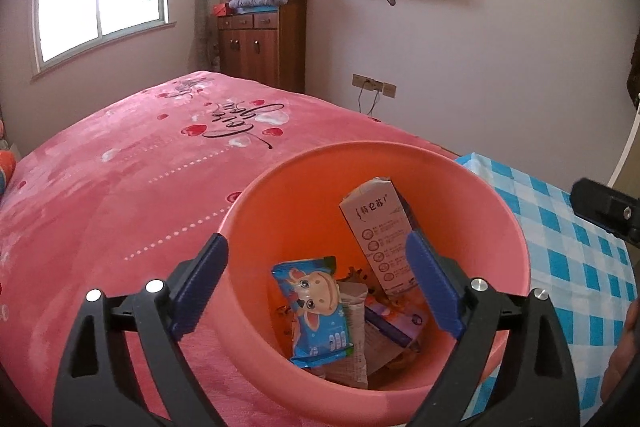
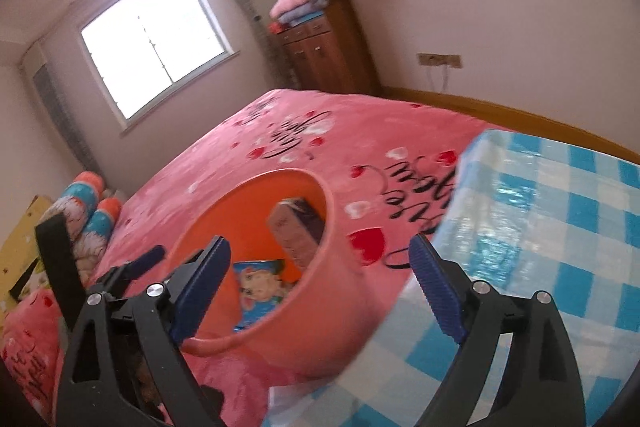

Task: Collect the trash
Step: 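Move both open tools back over the empty table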

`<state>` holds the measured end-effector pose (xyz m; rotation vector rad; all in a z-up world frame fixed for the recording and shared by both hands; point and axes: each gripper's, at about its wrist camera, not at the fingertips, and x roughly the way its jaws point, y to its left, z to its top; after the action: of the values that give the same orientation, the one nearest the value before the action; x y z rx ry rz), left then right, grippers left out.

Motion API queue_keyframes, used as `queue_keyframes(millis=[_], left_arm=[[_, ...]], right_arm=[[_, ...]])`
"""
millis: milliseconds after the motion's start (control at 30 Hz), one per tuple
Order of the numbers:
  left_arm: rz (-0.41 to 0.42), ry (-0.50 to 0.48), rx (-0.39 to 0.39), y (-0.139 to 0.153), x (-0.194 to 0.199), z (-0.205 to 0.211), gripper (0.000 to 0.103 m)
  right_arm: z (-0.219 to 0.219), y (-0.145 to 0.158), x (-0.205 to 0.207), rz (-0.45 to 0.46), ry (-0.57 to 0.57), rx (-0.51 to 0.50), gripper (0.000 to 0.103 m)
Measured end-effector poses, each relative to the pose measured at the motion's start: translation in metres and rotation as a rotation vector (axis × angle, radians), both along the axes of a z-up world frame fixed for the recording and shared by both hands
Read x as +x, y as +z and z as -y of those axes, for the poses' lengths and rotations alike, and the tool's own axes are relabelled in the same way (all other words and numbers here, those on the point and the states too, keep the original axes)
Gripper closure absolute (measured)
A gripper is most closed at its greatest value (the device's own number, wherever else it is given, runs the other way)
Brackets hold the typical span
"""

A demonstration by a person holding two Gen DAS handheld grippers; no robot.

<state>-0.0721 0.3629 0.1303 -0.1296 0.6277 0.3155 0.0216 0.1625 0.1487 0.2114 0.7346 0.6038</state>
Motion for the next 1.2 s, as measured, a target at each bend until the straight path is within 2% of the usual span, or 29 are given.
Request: queue_keyframes(millis=[67,233,533,1200], left_arm=[[0.007,-0.001,0.005,0.003,0.000,0.004,0.008],[0.024,-0.004,0.030,0.010,-0.005,0.016,0.007],[0.055,-0.052,0.068,0.024,-0.007,0.054,0.004],[0.076,-0.241,0.102,0.032,-0.007,0.160,0.004]], right_arm=[[0.008,-0.003,-0.002,-0.003,-0.025,-0.009,0.009],[0.027,-0.012,-0.006,-0.013,-0.070,-0.031,0.009],[0.061,-0.010,-0.028,0.048,-0.180,-0.096,0.009],[0.148,-0.007,-0.077,0.113,-0.401,-0.191,0.009]])
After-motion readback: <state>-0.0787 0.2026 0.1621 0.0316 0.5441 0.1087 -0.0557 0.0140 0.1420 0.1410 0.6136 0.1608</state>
